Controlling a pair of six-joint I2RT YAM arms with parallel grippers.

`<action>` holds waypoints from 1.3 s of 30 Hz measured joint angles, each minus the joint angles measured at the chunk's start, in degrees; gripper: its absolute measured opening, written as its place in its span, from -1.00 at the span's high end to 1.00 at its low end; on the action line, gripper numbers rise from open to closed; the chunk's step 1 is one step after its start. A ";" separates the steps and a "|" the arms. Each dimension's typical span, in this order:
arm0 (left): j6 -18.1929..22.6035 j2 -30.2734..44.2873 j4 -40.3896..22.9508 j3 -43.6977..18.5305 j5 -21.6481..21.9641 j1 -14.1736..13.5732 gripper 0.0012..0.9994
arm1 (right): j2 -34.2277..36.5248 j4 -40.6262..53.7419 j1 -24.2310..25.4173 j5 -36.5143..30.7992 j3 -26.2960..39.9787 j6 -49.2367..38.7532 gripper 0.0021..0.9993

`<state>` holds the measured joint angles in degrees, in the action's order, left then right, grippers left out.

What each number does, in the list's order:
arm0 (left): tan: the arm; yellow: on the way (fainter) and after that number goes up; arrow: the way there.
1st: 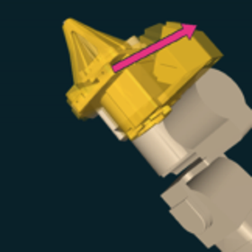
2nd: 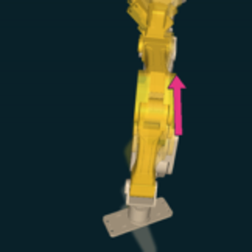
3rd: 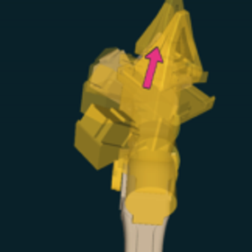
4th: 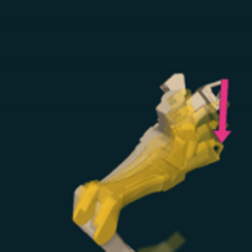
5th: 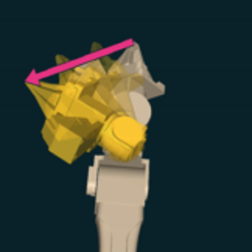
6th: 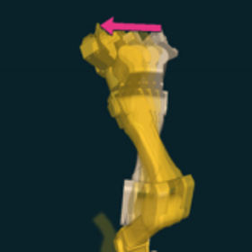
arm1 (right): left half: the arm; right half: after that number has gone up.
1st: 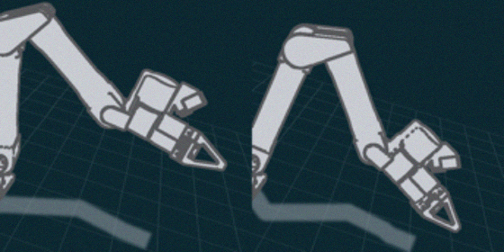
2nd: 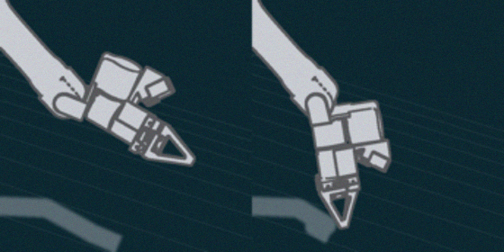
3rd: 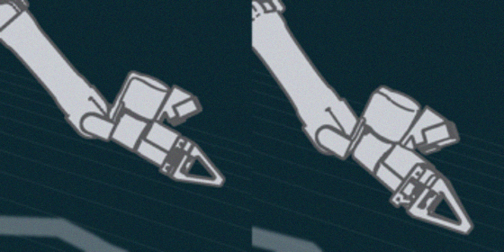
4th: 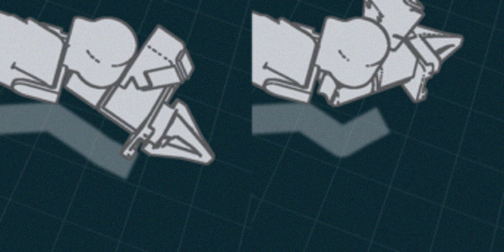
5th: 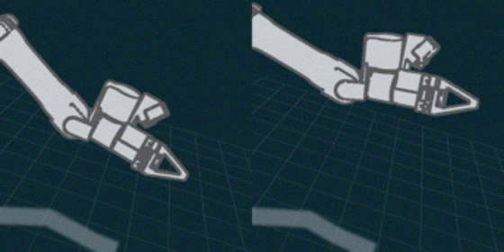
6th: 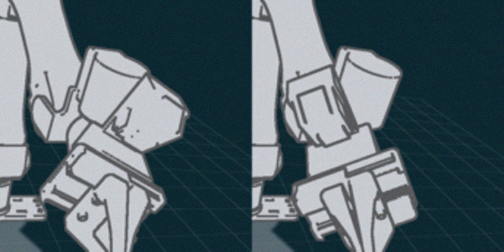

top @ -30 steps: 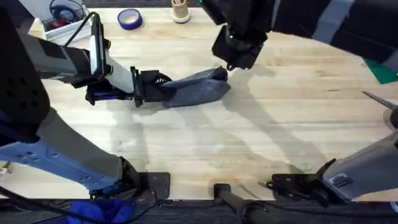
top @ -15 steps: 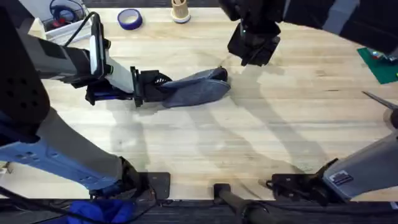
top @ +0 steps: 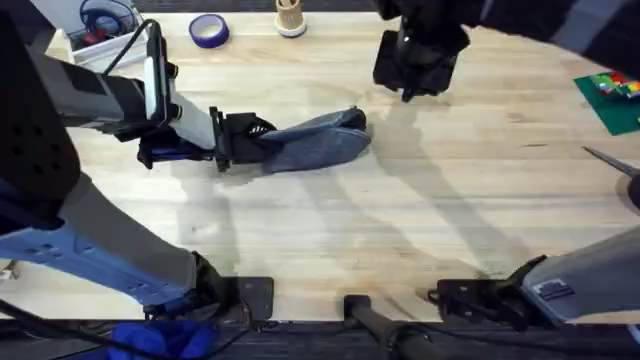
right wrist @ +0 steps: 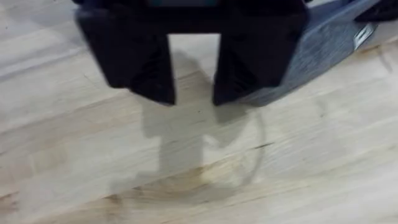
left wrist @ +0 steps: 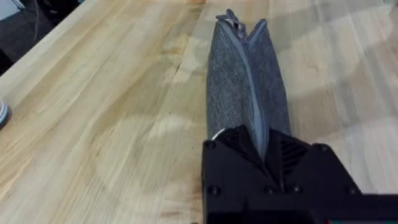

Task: Unzip the bag, pick up the pens from the table one at a time and place them inside, then zip the bag closed.

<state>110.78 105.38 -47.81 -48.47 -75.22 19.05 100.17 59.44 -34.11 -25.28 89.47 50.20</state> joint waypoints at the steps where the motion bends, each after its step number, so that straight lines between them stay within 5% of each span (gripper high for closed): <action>1: 0.00 0.00 0.00 0.00 0.00 0.00 0.92 | -0.47 0.01 0.00 0.47 0.06 -0.66 0.25; 4: 0.00 0.00 -0.02 0.00 0.00 0.00 0.92 | -1.22 0.02 0.00 2.74 0.28 -1.44 -0.11; 7: 0.00 0.00 -0.07 0.00 0.00 0.00 0.92 | -1.26 0.04 0.00 5.98 0.41 -1.94 -0.88; 8: 0.00 0.00 -0.09 0.00 0.00 0.00 0.92 | -1.27 0.08 0.00 7.33 0.41 -2.24 -0.96; 22: 0.00 0.00 -0.15 0.00 -0.01 0.00 0.92 | -1.28 0.81 0.00 23.48 1.96 -1.97 -1.00; 39: 0.00 0.00 -0.15 0.00 -0.02 0.00 0.92 | -3.66 11.89 -3.93 21.88 16.58 7.35 -1.00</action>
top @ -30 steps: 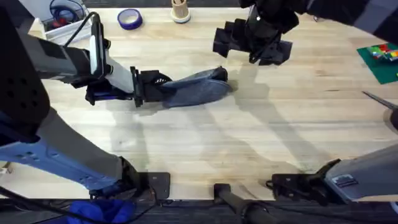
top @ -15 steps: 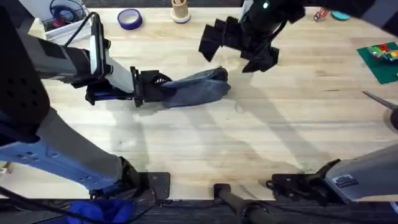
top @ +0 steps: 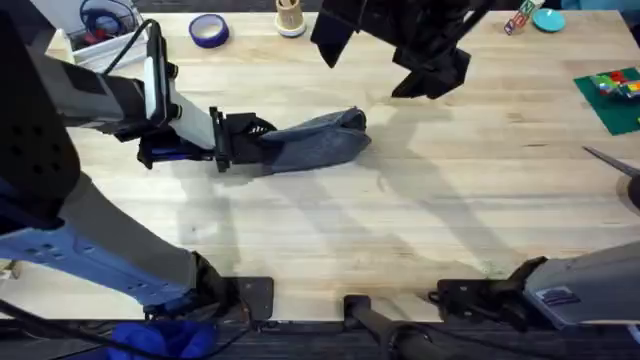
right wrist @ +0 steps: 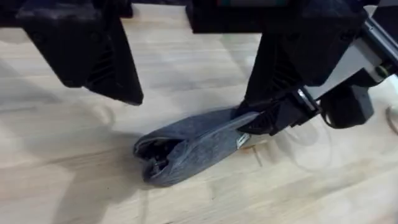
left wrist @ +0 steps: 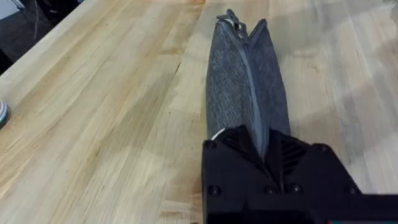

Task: Unzip the bag, pick up the pens from the table one at a time and place them inside, then zip the bag closed.

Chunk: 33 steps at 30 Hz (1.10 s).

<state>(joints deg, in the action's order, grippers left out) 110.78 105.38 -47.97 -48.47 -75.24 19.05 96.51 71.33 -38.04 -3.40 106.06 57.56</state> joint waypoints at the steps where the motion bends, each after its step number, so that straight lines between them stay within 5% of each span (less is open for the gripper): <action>1: 0.00 0.00 0.00 0.00 0.00 0.00 0.92 | -0.15 0.00 -0.32 -0.07 0.10 0.97 -1.00; 14: 0.00 0.00 -0.02 0.00 0.00 0.00 0.92 | -0.13 0.52 -0.79 -0.31 0.24 5.75 -1.00; 25: 0.00 0.00 -0.02 0.00 0.00 0.00 0.92 | 1.90 3.80 -1.93 -8.03 0.26 23.10 -1.00; 33: 0.00 0.00 -0.01 0.00 0.00 0.00 0.92 | 3.73 3.23 -4.55 -11.42 0.26 27.82 -0.99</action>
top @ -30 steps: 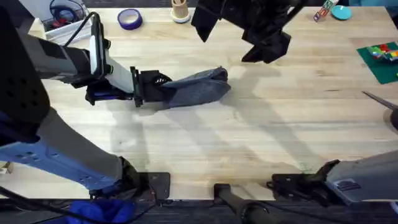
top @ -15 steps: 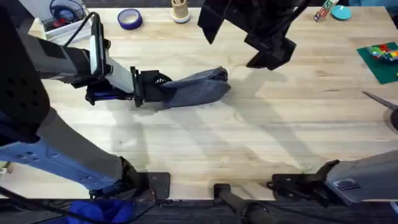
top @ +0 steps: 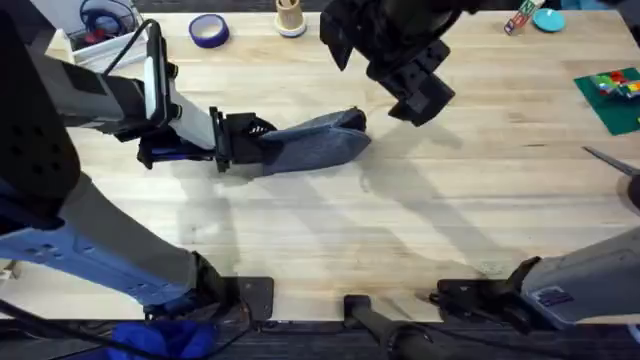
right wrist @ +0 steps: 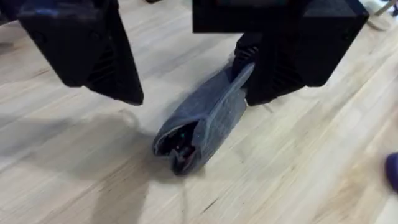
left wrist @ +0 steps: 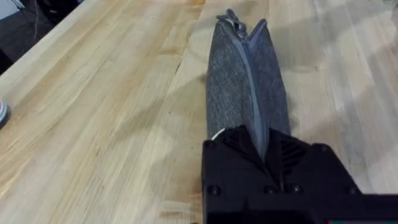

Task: Unzip the bag, pick up the pens from the table one at a time and place them inside, then zip the bag closed.

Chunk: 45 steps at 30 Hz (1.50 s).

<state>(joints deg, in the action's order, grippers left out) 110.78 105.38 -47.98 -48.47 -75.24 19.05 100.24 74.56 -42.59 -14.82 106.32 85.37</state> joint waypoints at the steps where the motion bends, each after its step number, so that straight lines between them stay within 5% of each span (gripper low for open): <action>1: 0.00 0.00 -0.01 0.00 0.00 0.00 0.92 | 0.33 0.00 0.00 -0.20 0.00 0.21 -0.99; 18: 0.00 0.00 -0.01 0.00 0.00 0.00 0.92 | 6.36 -1.87 0.00 -0.80 -0.25 1.00 -0.99; 41: 0.00 0.00 -0.01 0.00 0.00 0.00 0.92 | 6.76 -19.97 0.00 -0.17 -14.06 1.23 -0.99; 45: 0.00 0.00 -0.01 0.00 0.01 0.00 0.92 | 6.76 -20.94 0.00 -0.18 -14.43 1.28 -0.62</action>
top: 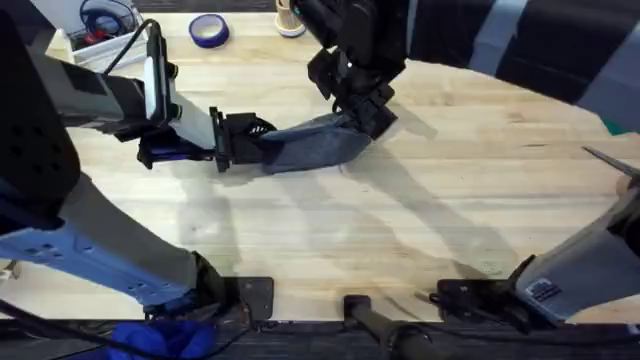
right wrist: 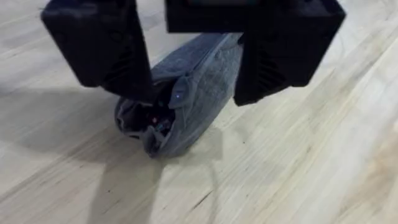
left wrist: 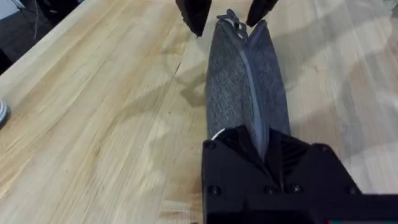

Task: Unzip the bag, pick up the pens from the table one at a time and place them inside, then zip the bag closed.

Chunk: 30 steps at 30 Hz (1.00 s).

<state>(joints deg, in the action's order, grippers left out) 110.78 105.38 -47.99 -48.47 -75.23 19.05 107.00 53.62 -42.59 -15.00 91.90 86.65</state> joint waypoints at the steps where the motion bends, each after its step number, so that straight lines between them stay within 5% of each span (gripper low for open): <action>1: 0.00 0.00 0.00 0.00 -0.01 0.00 0.92 | 0.00 -0.22 0.00 0.01 -0.04 0.08 -0.52; 9: 0.00 0.00 0.00 0.00 -0.01 0.00 0.92 | 0.53 -0.46 0.00 0.01 -0.09 0.15 -0.11; 22: 0.00 0.00 -0.02 0.00 -0.01 0.00 0.92 | 1.99 -0.45 0.00 0.01 -0.24 0.16 0.90; 30: 0.00 0.00 -0.17 0.02 -0.01 0.00 0.92 | 1.99 0.61 0.02 0.29 -0.24 0.17 0.95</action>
<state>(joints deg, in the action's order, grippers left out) 110.78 105.38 -48.16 -48.45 -75.24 19.05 108.99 54.23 -42.57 -14.70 91.66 86.82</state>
